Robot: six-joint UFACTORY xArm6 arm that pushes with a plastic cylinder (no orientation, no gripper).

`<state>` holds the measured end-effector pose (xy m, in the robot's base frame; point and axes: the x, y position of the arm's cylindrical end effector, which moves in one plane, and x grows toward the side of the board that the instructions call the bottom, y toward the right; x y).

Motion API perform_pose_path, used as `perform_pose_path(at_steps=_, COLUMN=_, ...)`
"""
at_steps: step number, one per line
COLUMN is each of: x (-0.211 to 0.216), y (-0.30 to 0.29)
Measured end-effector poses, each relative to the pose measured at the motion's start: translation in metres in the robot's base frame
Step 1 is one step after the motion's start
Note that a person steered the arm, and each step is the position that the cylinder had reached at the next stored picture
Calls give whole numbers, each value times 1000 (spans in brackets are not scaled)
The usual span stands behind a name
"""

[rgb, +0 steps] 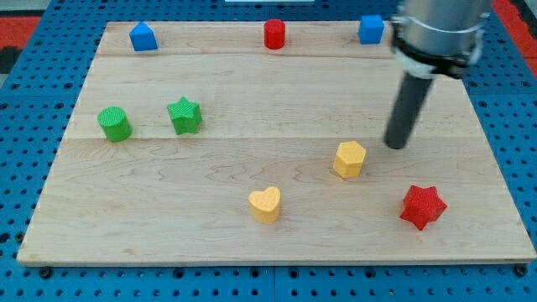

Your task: Move yellow hexagon towards green star

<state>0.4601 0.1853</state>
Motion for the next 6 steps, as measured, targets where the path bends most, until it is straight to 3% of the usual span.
perform_pose_path(at_steps=1, x=16, y=-12)
perform_pose_path(at_steps=3, x=38, y=-147)
perform_pose_path(at_steps=6, x=38, y=-247)
